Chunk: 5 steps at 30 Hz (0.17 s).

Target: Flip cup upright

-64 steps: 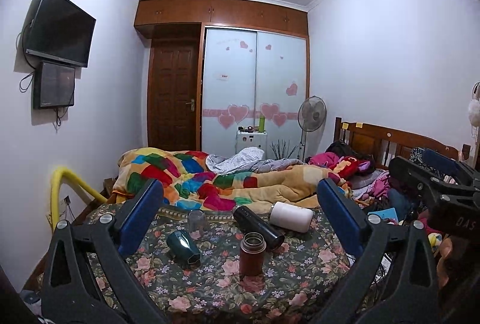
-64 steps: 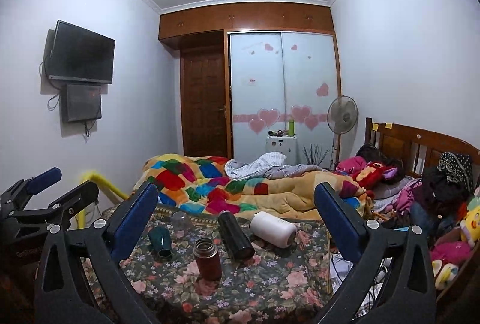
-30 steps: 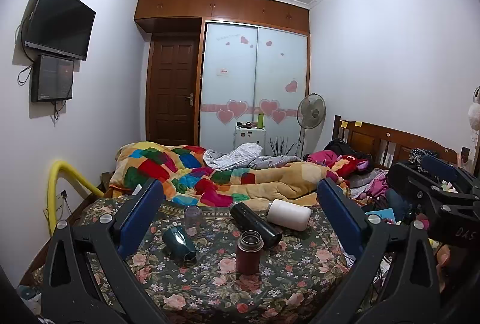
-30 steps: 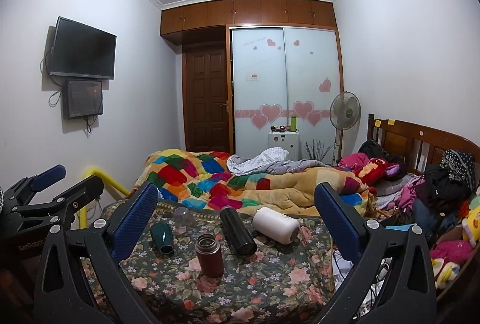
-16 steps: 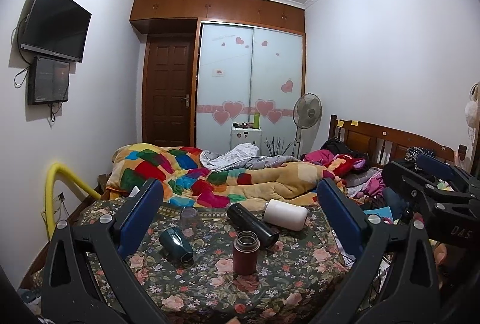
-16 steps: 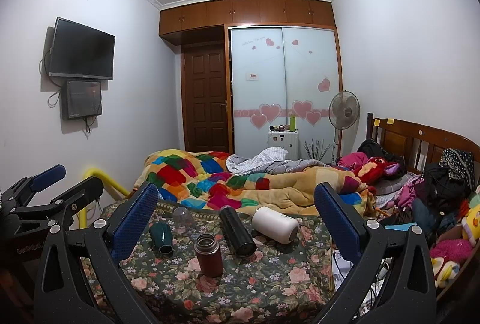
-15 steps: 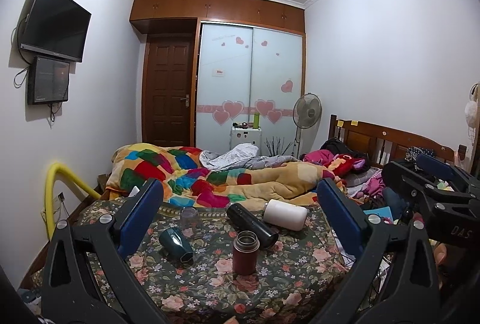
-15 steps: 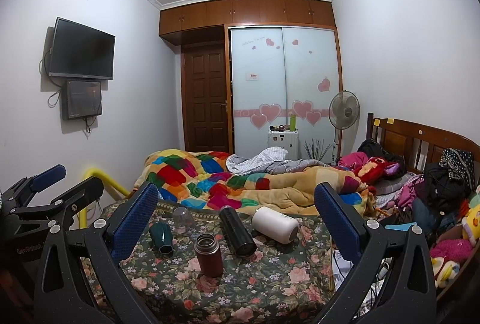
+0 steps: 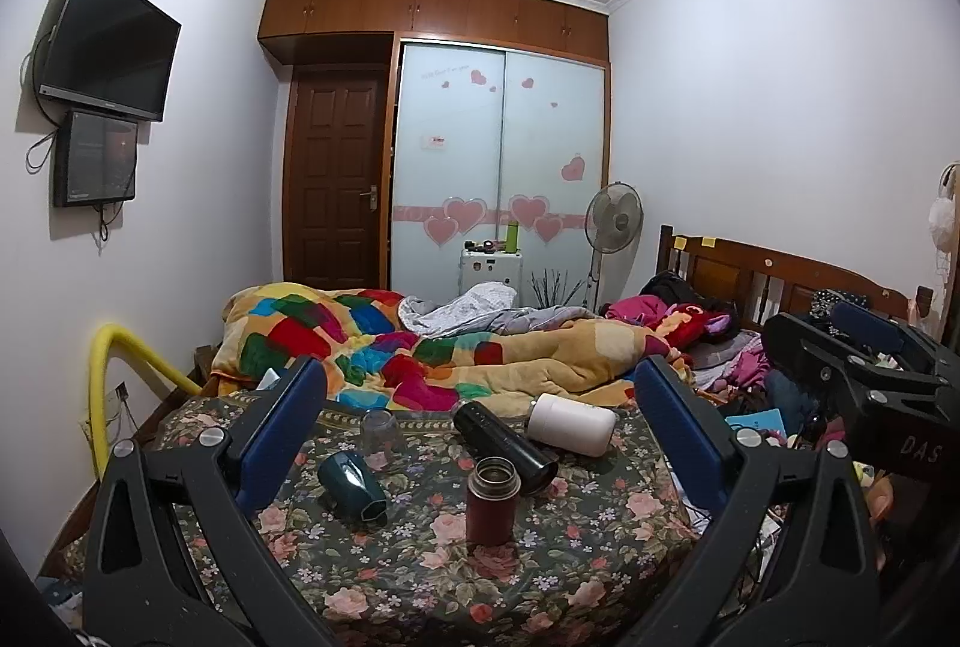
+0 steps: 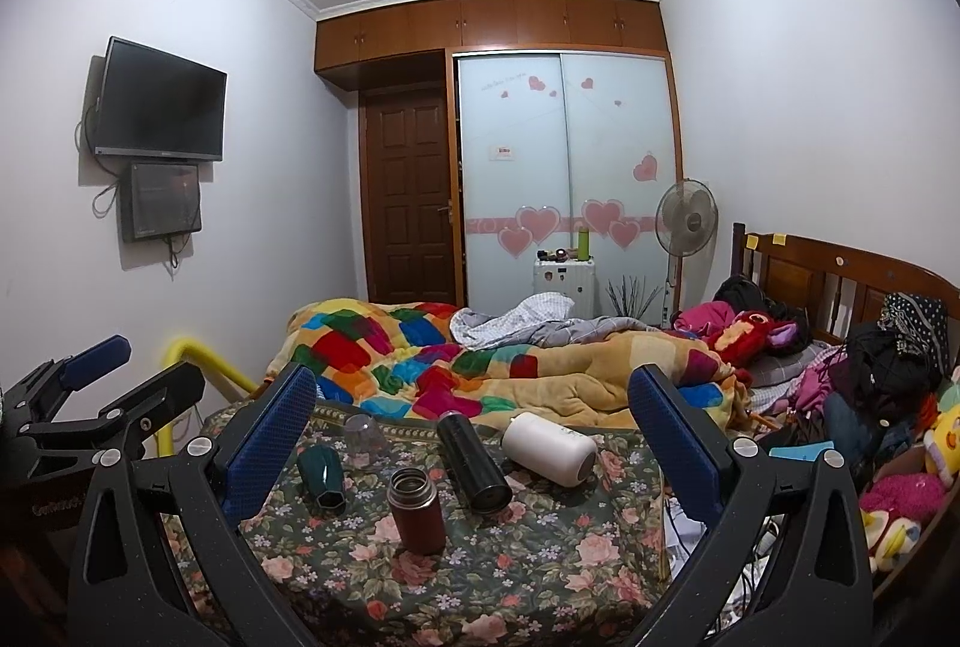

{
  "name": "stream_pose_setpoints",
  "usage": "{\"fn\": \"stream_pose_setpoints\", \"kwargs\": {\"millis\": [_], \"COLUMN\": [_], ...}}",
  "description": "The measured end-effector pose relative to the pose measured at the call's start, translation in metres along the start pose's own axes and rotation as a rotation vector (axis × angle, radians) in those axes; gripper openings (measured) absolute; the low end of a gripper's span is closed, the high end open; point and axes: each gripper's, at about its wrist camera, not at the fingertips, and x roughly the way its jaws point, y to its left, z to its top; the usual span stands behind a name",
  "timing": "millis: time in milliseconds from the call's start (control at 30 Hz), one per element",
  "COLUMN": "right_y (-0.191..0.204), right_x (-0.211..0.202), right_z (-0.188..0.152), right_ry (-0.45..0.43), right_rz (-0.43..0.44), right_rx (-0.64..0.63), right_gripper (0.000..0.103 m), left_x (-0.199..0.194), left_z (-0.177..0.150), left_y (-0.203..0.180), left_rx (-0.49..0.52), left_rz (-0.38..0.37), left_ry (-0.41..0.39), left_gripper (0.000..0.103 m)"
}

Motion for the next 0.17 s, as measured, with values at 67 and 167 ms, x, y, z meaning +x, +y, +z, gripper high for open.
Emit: {"fn": "stream_pose_setpoints", "kwargs": {"millis": [67, 167], "right_y": [0.001, 0.005], "right_x": [0.001, 0.005], "right_z": [-0.001, -0.001], "right_ry": [0.005, 0.016], "right_rz": [0.0, 0.002], "right_rx": [0.001, -0.005], "right_gripper": [0.103, 0.103], "left_x": [0.001, 0.001], "left_z": [-0.001, -0.004], "left_y": [0.004, 0.013], "left_rx": [-0.009, -0.025], "left_rz": [0.004, 0.016], "left_ry": [0.001, 0.006], "left_gripper": [0.103, 0.103]}}
